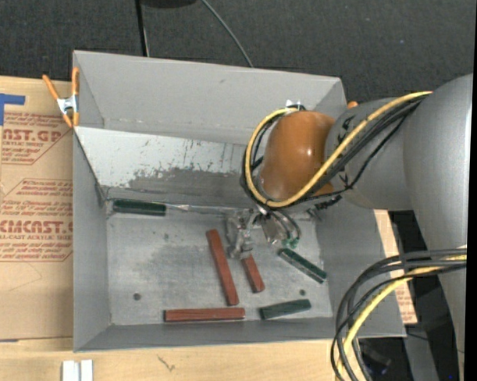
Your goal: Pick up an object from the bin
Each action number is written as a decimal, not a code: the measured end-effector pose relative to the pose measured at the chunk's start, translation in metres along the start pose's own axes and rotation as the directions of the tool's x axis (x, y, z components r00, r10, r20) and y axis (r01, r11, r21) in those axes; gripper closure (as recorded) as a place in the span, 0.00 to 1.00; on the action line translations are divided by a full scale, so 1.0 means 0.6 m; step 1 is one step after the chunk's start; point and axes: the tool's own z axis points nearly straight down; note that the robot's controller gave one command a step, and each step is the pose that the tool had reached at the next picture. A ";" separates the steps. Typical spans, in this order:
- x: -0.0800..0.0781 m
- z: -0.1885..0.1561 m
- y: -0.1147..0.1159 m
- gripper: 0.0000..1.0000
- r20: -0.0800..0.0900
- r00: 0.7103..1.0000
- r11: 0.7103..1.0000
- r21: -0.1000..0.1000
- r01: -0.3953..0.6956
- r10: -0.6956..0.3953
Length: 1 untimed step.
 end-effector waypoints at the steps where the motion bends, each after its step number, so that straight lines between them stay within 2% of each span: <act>1: 0.003 0.003 0.000 0.00 -0.006 1.000 1.000 0.000 0.000 0.000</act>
Offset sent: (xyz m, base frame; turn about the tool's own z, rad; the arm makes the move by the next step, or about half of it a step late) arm 0.0000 0.0000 0.0000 0.0000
